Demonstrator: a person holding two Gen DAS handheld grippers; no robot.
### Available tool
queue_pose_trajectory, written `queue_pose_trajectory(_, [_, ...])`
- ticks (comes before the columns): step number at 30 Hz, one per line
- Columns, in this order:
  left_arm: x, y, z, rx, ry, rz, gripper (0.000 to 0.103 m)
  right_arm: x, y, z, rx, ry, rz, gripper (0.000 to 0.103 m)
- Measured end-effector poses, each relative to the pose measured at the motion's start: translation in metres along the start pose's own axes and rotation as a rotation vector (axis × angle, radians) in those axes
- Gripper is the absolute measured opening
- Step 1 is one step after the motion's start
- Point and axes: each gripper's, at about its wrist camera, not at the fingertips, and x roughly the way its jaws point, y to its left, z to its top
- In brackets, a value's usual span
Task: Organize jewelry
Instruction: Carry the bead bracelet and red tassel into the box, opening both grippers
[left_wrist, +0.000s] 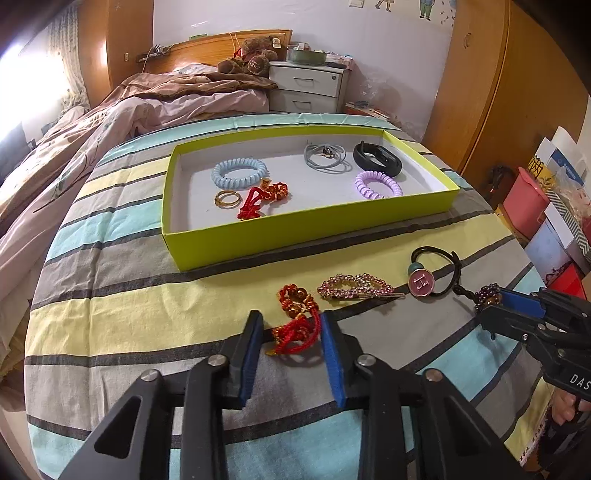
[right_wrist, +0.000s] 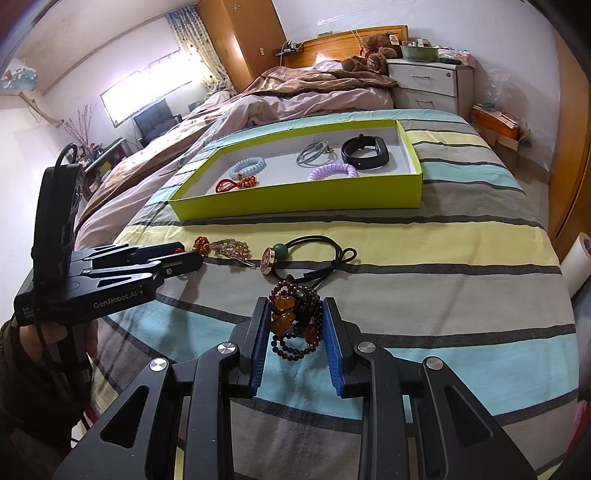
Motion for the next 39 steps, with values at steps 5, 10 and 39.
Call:
queue_pose_trajectory(5, [-0.003,0.004,-0.002,-0.014,-0.004,-0.011,0.021,-0.001,0.000,0.000,0.001,0.000,-0.002,0.029])
queue_pose_trajectory(10, [-0.006,0.005,-0.004,-0.024,-0.010,-0.024,0.021,-0.005,0.001,0.000,0.003,-0.004,-0.005,0.029])
queue_pose_trajectory(39, [-0.052,0.024,0.037,-0.035,-0.139,-0.055,0.021,-0.022,0.015,0.050,-0.045,-0.108,-0.011,0.029])
